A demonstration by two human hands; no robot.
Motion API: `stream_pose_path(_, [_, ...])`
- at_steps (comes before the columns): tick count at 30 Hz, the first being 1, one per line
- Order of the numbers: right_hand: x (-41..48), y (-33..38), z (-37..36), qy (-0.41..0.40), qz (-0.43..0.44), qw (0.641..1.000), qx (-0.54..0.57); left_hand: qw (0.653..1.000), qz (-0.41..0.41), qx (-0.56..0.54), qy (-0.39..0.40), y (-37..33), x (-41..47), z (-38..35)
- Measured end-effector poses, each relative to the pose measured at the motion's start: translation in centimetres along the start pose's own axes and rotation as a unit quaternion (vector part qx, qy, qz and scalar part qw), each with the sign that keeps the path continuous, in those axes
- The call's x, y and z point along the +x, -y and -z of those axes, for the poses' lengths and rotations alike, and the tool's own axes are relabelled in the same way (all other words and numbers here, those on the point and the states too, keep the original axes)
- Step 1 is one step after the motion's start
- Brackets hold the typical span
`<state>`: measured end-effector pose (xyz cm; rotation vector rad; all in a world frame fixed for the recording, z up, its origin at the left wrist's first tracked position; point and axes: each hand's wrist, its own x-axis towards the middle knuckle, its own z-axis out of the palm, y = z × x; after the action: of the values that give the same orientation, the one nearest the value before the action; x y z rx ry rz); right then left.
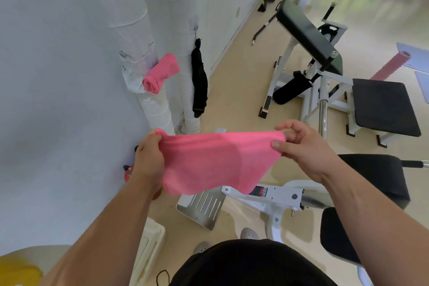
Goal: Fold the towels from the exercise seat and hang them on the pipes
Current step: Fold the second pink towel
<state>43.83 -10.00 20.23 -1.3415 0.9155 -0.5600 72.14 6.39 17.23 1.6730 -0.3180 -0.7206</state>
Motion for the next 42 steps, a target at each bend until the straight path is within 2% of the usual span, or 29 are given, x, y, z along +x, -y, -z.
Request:
stream_pose_path(4, [1.2, -0.6, 1.4, 0.049, -0.086, 0.991, 0.093, 0.999, 0.013, -0.024, -0.02, -0.9, -0.4, -1.1])
stream_pose_path(6, [1.7, -0.8, 2.0, 0.079, -0.121, 0.983, 0.116, 1.0, -0.001, 0.005, -0.021, -1.2, -0.6, -1.6])
stream_pose_path(9, [2.8, -0.8, 2.9, 0.064, -0.129, 0.977, 0.154, 0.997, -0.023, 0.058, -0.033, -1.7, -1.0, -2.9])
stream_pose_path(12, [4.4, -0.9, 4.3, 0.053, -0.117, 0.974, 0.189, 0.997, -0.024, 0.066, -0.044, -2.2, -1.1, -4.7])
stream_pose_path(16, [7.5, -0.5, 7.2, 0.055, -0.109, 0.98, 0.154, 0.996, -0.007, 0.066, -0.064, -2.4, -1.0, -7.3])
stream_pose_path(25, [13.2, 0.3, 13.1, 0.008, 0.0, 1.0, -0.014, 0.989, 0.002, 0.102, -0.109, -3.5, -1.8, -15.6])
stream_pose_path(28, [13.9, 1.3, 13.7, -0.023, 0.024, 0.999, -0.011, 0.987, -0.013, 0.096, -0.13, -4.2, -2.9, -19.0])
stream_pose_path(30, [13.7, 2.1, 13.3, -0.009, 0.039, 0.999, -0.014, 0.988, -0.021, 0.075, -0.136, -4.8, -3.8, -21.6])
stream_pose_path(33, [12.0, 3.2, 12.2, 0.042, 0.076, 0.996, -0.015, 0.991, -0.033, 0.074, -0.104, -5.2, -5.2, -25.2])
stream_pose_path(36, [10.1, 3.9, 11.4, 0.089, 0.1, 0.991, 0.031, 0.996, -0.045, 0.06, -0.045, -5.6, -6.6, -28.4])
stream_pose_path(39, [9.8, 3.8, 11.5, 0.095, 0.127, 0.987, 0.035, 0.995, -0.075, 0.067, 0.013, -5.7, -7.3, -30.8])
stream_pose_path(42, [10.3, 3.8, 12.6, 0.102, 0.117, 0.987, 0.041, 0.993, -0.095, 0.067, 0.015, -6.0, -7.6, -32.0])
